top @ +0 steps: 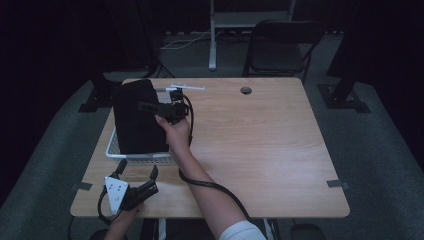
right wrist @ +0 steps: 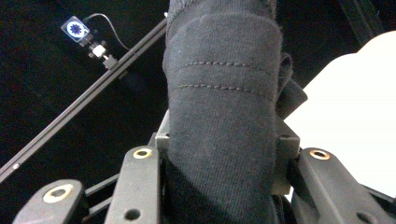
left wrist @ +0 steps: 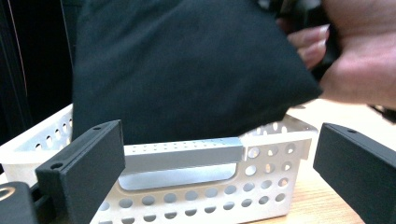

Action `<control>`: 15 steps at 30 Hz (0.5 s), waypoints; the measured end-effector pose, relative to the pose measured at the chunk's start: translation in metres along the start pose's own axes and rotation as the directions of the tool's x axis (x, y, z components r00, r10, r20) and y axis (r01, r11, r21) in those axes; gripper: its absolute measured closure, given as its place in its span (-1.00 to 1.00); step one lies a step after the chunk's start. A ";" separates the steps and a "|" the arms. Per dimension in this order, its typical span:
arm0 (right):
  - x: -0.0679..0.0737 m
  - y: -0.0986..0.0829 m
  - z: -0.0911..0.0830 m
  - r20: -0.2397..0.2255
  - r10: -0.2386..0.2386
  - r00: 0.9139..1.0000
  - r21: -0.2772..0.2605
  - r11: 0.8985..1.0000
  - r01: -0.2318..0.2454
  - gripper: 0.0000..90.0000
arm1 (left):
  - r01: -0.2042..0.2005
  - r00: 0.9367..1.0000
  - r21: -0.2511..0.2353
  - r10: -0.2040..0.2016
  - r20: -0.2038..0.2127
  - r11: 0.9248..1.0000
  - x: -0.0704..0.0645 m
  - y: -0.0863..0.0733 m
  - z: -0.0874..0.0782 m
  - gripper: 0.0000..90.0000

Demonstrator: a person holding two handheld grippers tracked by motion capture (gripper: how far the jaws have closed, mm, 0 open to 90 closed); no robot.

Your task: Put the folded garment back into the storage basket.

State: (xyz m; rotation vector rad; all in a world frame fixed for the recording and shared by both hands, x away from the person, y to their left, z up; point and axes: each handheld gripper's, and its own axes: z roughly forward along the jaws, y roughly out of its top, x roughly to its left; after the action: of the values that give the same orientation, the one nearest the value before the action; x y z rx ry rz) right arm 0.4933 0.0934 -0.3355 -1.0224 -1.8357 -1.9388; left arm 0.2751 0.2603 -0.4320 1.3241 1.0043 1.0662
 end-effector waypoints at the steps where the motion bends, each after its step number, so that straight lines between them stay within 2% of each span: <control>1: -0.002 -0.002 0.001 0.000 0.010 1.000 0.006 1.000 -0.010 0.32 | 0.000 1.000 0.000 0.000 0.000 1.000 0.000 0.000 0.000 -0.93; 6: -0.012 -0.012 0.009 -0.003 0.049 0.999 0.031 0.998 -0.049 0.32 | 0.000 1.000 0.000 0.000 0.001 1.000 0.000 0.000 0.000 -0.93; 10: -0.014 -0.013 0.012 0.003 0.059 0.998 0.043 0.997 -0.059 0.32 | 0.001 1.000 0.000 -0.001 0.002 1.000 0.000 0.000 0.000 -0.93; 15: -0.015 -0.013 0.015 0.023 0.049 0.999 0.073 0.996 -0.051 0.32 | 0.000 1.000 0.000 0.000 0.002 1.000 0.000 0.000 0.000 -0.93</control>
State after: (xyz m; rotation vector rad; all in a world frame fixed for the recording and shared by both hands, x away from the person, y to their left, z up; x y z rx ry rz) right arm 0.5001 0.1060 -0.3556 -1.0596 -1.8599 -1.8247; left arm 0.2751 0.2603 -0.4320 1.3244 1.0032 1.0646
